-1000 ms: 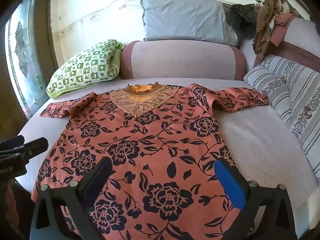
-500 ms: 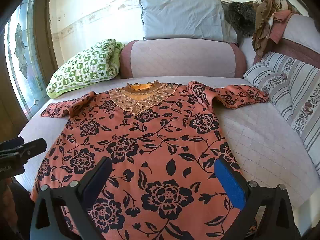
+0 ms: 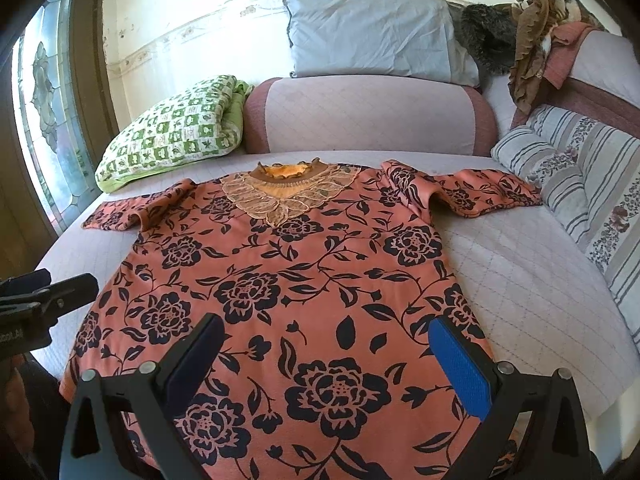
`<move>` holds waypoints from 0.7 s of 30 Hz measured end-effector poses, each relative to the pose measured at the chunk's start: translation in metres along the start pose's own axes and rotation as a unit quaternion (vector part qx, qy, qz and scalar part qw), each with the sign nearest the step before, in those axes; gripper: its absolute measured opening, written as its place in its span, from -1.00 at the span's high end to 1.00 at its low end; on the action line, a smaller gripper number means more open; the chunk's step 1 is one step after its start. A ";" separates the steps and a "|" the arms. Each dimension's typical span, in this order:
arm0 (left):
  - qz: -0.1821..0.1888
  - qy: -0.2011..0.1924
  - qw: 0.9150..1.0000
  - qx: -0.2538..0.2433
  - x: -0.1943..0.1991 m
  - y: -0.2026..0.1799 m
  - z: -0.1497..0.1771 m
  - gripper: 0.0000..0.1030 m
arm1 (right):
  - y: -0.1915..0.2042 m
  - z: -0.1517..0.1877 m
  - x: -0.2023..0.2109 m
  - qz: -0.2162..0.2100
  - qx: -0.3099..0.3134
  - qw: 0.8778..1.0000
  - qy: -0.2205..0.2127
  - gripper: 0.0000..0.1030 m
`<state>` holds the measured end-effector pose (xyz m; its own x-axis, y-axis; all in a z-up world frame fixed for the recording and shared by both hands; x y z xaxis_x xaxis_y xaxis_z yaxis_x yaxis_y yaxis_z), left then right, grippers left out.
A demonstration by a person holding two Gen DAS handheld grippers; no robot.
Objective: Fold small clothes
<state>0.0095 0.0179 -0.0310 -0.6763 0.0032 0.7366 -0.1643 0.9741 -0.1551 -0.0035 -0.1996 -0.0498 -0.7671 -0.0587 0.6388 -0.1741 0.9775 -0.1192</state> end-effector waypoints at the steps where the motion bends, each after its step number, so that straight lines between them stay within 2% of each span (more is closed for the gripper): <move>1: 0.000 0.000 1.000 0.000 0.000 0.000 0.000 -1.00 | 0.000 0.000 0.001 0.000 0.000 1.000 0.000 -1.00; 21: 0.000 0.003 1.000 0.003 -0.001 0.001 0.003 -1.00 | -0.001 0.002 0.002 -0.002 -0.002 1.000 -0.003 -1.00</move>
<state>0.0083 0.0179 -0.0338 -0.6724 0.0046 0.7402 -0.1687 0.9727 -0.1593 -0.0063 -0.2010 -0.0495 -0.7705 -0.0634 0.6342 -0.1737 0.9783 -0.1133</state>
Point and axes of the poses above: each gripper's, at about its wrist camera, not at the fingertips, and x roughly against the way its jaws point, y to its left, z to its underside, the point moved 2 cm from there along -x, roughly the way its jaws point, and after that the axes turned 12 degrees about x, right-handed, at the moved point
